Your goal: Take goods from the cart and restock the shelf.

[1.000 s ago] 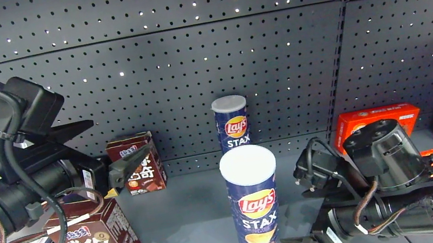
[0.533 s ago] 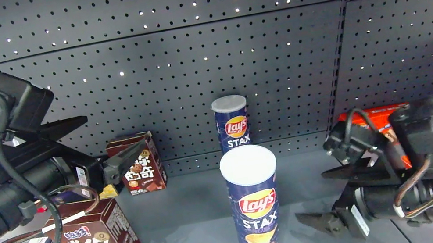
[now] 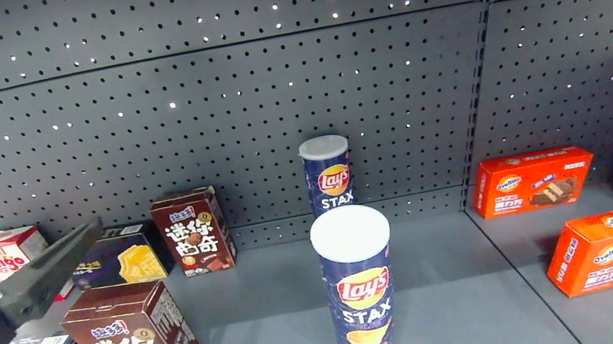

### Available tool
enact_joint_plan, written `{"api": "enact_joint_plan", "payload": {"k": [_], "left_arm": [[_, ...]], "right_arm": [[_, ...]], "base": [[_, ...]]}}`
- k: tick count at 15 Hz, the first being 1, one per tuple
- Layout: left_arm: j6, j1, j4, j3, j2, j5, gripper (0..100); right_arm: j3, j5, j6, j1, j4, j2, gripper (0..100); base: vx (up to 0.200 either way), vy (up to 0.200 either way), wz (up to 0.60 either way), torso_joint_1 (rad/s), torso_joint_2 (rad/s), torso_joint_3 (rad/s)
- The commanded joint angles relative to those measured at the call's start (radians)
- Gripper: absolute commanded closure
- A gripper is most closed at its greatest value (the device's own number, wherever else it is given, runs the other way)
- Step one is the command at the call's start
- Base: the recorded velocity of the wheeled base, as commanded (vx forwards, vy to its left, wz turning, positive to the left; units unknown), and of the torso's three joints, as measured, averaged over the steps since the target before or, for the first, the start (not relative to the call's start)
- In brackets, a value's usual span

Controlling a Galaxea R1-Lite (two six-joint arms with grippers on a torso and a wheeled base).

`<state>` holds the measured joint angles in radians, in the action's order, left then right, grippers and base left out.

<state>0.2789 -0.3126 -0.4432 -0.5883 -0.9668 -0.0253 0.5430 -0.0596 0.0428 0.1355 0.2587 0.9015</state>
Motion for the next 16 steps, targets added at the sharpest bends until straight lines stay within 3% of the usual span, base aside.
{"api": "enact_joint_plan", "payload": {"k": [1,2,3,4,5,7,11,13,14,16], "left_arm": [[0.002,0.023,0.083,0.176,0.313,-0.107,0],[0.0,0.024,0.124,0.194,0.365,-0.122,0],[-0.001,0.036,0.274,0.231,0.5,-0.143,0],[-0.001,0.038,0.282,0.232,0.508,-0.143,0],[-0.003,0.092,0.469,0.248,0.668,-0.145,0],[-0.024,0.11,0.586,0.258,0.763,-0.145,0],[-0.029,0.113,0.632,0.312,0.875,-0.145,0],[-0.029,0.113,0.627,0.321,0.875,-0.143,0],[-0.03,0.113,0.624,0.335,0.876,-0.143,0],[-0.038,0.113,0.56,0.42,0.876,-0.145,0]], "right_arm": [[-0.298,-0.005,0.006,-0.269,-0.004,-0.426,0],[-0.337,-0.005,0.006,-0.286,-0.007,-0.48,0],[-0.436,-0.003,0.006,-0.301,-0.052,-0.618,0],[-0.44,-0.003,0.006,-0.301,-0.055,-0.624,0],[-0.494,0.0,0.006,-0.3,-0.177,-0.805,0],[-0.543,0.003,-0.05,-0.3,-0.156,-0.819,0],[-0.543,0.161,-0.069,-0.3,-0.193,-0.819,0],[-0.54,0.092,-0.069,-0.341,-0.204,-0.819,0],[-0.543,-0.031,-0.093,-0.381,-0.205,-0.819,0],[-0.543,0.04,-0.023,-0.373,-0.207,-0.819,0]], "base": [[0.0,0.0,0.0,0.0,0.0,0.0],[0.0,0.0,0.0,0.0,0.0,0.0],[0.0,0.0,0.0,0.0,0.0,0.0],[0.0,0.0,0.0,0.0,0.0,0.0],[0.0,0.0,0.0,0.0,0.0,0.0],[0.0,0.0,0.0,0.0,0.0,0.0],[0.0,0.0,0.0,0.0,0.0,0.0],[0.0,0.0,0.0,0.0,0.0,0.0],[0.0,0.0,0.0,0.0,0.0,0.0],[0.0,0.0,0.0,0.0,0.0,0.0]]}}
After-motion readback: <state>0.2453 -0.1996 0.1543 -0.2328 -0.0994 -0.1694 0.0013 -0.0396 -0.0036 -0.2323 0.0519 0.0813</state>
